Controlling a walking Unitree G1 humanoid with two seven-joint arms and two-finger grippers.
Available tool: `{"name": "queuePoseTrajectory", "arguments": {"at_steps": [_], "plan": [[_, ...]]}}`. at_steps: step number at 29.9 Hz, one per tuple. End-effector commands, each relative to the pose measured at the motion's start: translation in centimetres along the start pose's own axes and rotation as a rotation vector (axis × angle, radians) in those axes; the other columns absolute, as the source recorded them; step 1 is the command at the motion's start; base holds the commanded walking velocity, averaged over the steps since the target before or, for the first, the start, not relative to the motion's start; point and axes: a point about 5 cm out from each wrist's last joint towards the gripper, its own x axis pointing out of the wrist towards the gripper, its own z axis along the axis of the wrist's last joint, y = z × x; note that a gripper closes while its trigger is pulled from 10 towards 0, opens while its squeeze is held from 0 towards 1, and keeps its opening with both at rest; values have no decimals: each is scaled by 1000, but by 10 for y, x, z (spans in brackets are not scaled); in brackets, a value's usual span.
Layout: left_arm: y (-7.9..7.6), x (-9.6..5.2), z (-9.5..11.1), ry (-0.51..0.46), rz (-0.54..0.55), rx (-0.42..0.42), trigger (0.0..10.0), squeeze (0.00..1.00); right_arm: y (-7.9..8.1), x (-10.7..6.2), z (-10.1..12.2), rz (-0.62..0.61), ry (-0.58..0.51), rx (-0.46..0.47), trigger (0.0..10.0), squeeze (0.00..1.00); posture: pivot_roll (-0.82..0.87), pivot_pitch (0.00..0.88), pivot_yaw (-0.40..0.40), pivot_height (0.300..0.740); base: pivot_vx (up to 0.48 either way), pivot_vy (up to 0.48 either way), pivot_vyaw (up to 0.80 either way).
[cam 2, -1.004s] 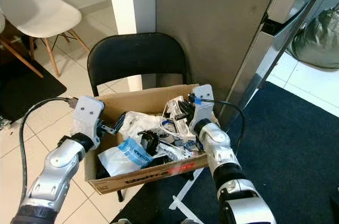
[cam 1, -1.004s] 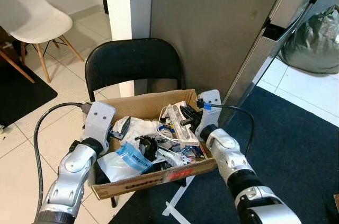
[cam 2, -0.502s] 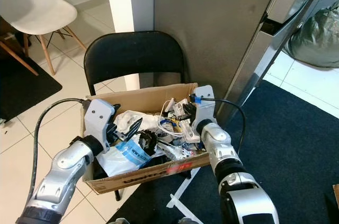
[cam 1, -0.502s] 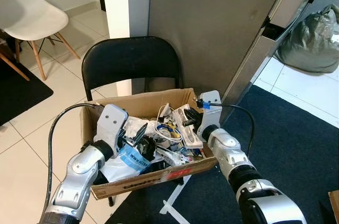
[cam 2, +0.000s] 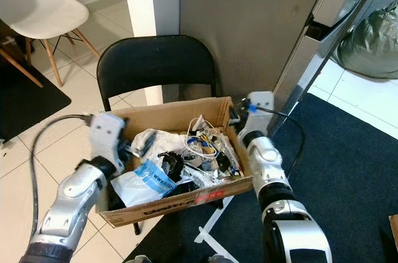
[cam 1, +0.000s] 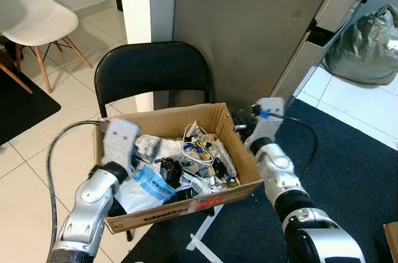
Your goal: Picking trash to rubbish bin
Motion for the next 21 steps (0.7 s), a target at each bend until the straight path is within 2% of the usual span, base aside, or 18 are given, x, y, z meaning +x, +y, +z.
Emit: {"name": "queuePoseTrajectory", "arguments": {"at_steps": [1,2,3,5,7,8,16,21], "plan": [[11,-9,-5,27,108,-35,10000,0,-14,-18,-8,-38,3,0,10000,0,61,163,-66,740,0,0,0],[14,-13,-6,36,140,-32,10000,0,-18,-26,-10,-43,-5,-14,10000,0,61,163,-66,740,0,0,0],[14,-13,-6,36,140,-32,10000,0,-18,-26,-10,-43,-5,-14,10000,0,61,163,-66,740,0,0,0],[10,-22,-13,84,130,-1,10000,0,-26,-41,-13,-69,-8,-58,10000,0,60,161,-53,740,0,0,0],[9,-23,-14,94,123,3,10000,0,-27,-44,-14,-75,-7,-67,10000,0,60,161,-53,740,0,0,0],[4,-26,-16,99,111,-6,10000,0,-30,-50,-16,-98,-10,-52,10000,0,47,163,-39,740,0,0,0],[-5,-27,-16,86,109,-29,10000,0,-24,-59,-19,-69,-12,-20,10000,0,44,152,-30,740,0,0,0],[-9,-25,-13,72,122,-21,10000,0,-15,-59,-21,-31,-7,-1,10000,0,53,149,-36,740,0,0,-684]]}}
